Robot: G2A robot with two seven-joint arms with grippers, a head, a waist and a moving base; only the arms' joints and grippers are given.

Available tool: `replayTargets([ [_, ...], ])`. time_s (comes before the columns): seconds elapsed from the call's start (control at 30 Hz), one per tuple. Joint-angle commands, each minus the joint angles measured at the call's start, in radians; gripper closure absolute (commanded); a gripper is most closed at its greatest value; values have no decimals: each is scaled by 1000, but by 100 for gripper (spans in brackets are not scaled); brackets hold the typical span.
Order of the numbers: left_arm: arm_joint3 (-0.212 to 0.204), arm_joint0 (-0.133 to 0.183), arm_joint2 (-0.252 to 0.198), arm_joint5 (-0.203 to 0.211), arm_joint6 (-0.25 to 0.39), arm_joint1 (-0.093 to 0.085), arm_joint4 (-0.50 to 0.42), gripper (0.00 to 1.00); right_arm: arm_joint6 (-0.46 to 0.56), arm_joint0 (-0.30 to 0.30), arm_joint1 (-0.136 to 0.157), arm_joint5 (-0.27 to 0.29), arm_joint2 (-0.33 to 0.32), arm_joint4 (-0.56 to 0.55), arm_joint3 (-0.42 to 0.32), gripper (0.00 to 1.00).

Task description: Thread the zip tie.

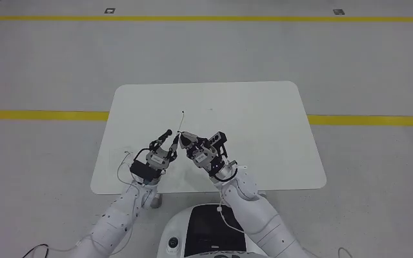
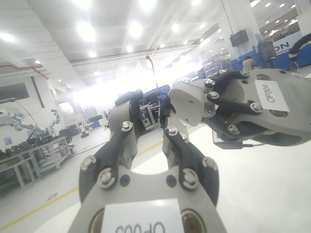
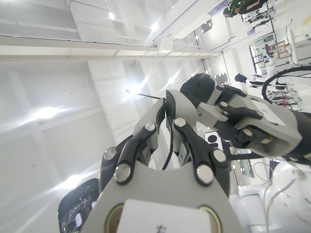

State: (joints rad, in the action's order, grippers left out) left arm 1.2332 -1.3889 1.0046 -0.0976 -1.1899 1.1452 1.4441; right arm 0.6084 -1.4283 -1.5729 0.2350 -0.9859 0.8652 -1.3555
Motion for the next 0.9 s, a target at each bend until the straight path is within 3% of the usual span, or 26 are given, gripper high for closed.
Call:
replayTargets([
  [0.0,-2,1,1,1,1,1,1,82,1,1,1,-1,0,1,1,100],
  [0.47,-4,-1,5,8,2,7,15,85,2,7,4,-18,7,1,9,100],
  [0.57,-5,-2,6,10,0,8,17,88,-1,8,5,-22,9,2,11,100],
  [0.7,-6,-2,8,13,-1,9,20,100,-6,10,6,-28,11,1,13,100],
  [0.87,-7,-5,11,17,-4,11,24,100,-10,12,6,-31,15,3,14,100],
])
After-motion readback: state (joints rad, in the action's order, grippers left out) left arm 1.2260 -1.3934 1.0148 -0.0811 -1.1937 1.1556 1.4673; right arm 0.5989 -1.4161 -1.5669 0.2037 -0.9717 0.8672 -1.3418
